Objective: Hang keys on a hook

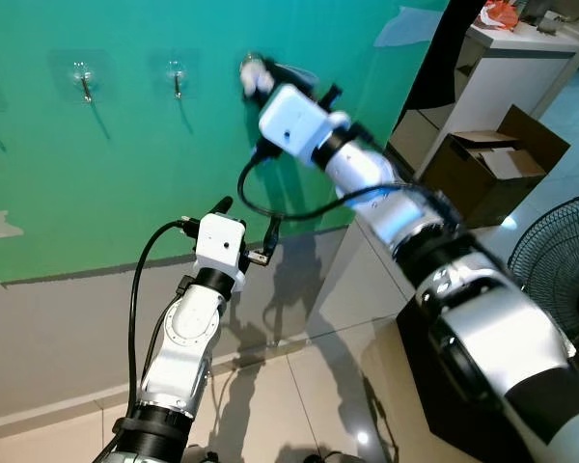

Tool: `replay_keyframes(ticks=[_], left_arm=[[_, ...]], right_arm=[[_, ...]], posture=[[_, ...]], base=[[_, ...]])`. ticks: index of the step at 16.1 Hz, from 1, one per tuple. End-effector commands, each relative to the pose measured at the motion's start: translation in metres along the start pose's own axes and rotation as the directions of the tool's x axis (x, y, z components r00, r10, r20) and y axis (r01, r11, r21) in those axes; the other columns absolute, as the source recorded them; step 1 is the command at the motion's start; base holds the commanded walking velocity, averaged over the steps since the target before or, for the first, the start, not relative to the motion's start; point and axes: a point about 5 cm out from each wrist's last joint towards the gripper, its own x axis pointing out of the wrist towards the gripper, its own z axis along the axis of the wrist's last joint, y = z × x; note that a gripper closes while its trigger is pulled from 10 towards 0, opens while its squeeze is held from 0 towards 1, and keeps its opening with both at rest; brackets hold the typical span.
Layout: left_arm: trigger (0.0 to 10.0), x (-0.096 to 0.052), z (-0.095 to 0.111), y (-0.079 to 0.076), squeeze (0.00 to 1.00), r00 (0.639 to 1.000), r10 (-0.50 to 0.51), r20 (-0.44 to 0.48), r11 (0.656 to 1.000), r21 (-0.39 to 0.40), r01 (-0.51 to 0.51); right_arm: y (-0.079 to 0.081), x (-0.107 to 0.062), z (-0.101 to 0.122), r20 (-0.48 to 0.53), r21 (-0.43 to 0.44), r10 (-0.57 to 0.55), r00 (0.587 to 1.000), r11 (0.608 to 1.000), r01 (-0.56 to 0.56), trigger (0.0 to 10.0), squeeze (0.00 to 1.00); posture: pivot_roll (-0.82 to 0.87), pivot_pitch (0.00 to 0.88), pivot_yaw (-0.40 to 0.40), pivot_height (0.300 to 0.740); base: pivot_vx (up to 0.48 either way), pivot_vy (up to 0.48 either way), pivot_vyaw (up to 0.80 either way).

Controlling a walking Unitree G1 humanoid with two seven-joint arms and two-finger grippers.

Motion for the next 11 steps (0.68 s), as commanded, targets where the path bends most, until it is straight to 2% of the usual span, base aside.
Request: replay_keyframes(ticks=[1, 3, 5, 8, 10, 11], left_arm=[[10.0, 0.000, 0.001, -0.003, 0.00, 1.000, -0.004, 0.004, 1.000, 0.006, 0.004], [10.0, -0.001, 0.001, -0.002, 0.00, 1.000, -0.002, -0.001, 1.000, 0.009, 0.002], [10.0, -0.001, 0.000, -0.002, 0.00, 1.000, -0.003, -0.004, 1.000, 0.011, 0.003], [10.0, -0.001, -0.001, -0.003, 0.00, 1.000, -0.007, -0.010, 1.000, 0.013, 0.007], [10.0, -0.001, -0.001, -0.003, 0.00, 1.000, -0.009, -0.013, 1.000, 0.014, 0.010], [10.0, -0.001, -0.002, -0.004, 0.00, 1.000, -0.010, -0.014, 1.000, 0.014, 0.011]], right_arm=[[0.015, -0.008, -0.010, -0.045, 0.018, 0.053, 0.998, 0.998, -0.052, 10.0, 0.00], [0.032, -0.017, -0.018, -0.079, 0.068, 0.061, 0.995, 0.996, -0.056, 10.0, 0.00], [0.042, -0.026, -0.024, -0.105, 0.088, 0.066, 0.992, 0.994, -0.056, 10.0, 0.00], [0.044, -0.032, -0.031, -0.155, 0.120, 0.046, 0.987, 0.992, -0.027, 10.0, 0.00], [0.040, -0.033, -0.032, -0.158, 0.111, 0.026, 0.987, 0.994, -0.009, 10.0, 0.00], [0.036, -0.033, -0.032, -0.148, 0.111, 0.009, 0.989, 0.994, 0.008, 10.0, 0.05]], posture=[[0.04, 0.000, -0.148, 0.740], [0.04, 0.000, -0.146, 0.740], [0.03, 0.000, -0.141, 0.740], [0.03, 0.000, -0.136, 0.740], [0.02, 0.000, -0.136, 0.740], [0.03, 0.000, -0.137, 0.740]], base=[[0.000, 0.000, 0.00], [0.000, 0.000, 0.00], [0.000, 0.000, 0.00], [0.000, 0.000, 0.00], [0.000, 0.000, 0.00], [0.000, 0.000, 0.00]])
